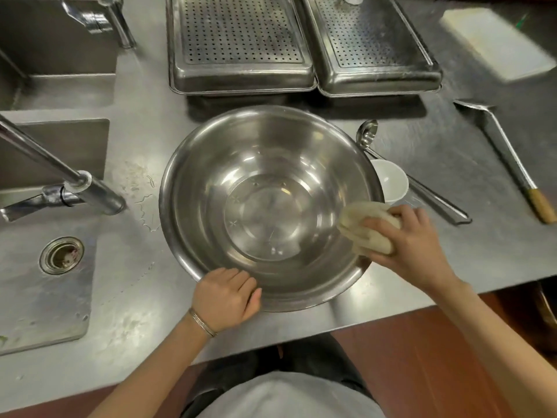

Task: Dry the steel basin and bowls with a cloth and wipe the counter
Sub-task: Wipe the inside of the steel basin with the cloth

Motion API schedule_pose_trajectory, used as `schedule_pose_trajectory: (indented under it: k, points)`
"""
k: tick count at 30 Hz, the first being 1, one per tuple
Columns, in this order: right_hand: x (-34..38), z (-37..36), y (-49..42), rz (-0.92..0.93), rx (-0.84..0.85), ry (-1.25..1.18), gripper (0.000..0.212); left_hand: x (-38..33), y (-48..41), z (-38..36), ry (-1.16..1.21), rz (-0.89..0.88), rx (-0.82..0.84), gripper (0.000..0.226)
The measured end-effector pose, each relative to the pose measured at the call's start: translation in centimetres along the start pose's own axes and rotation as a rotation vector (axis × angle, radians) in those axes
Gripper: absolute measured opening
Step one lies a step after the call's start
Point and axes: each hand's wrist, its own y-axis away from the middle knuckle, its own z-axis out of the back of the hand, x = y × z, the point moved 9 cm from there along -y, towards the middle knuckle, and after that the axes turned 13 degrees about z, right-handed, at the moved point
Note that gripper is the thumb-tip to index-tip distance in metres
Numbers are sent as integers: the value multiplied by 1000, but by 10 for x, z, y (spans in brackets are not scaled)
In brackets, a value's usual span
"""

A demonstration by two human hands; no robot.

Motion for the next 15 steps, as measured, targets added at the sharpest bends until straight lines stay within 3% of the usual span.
schedule_pose_trajectory:
  k: [4,9,15]
  points:
    - [16,-7,7,-43,-61,-97,43,16,-3,6,-1,-52,3,56]
    - [64,-20,28,-2,-173,-205,43,3,-2,1,15,80,92,51]
    - [38,-16,8,65,-275,-109,37,-40,7,-21,12,-36,111,48]
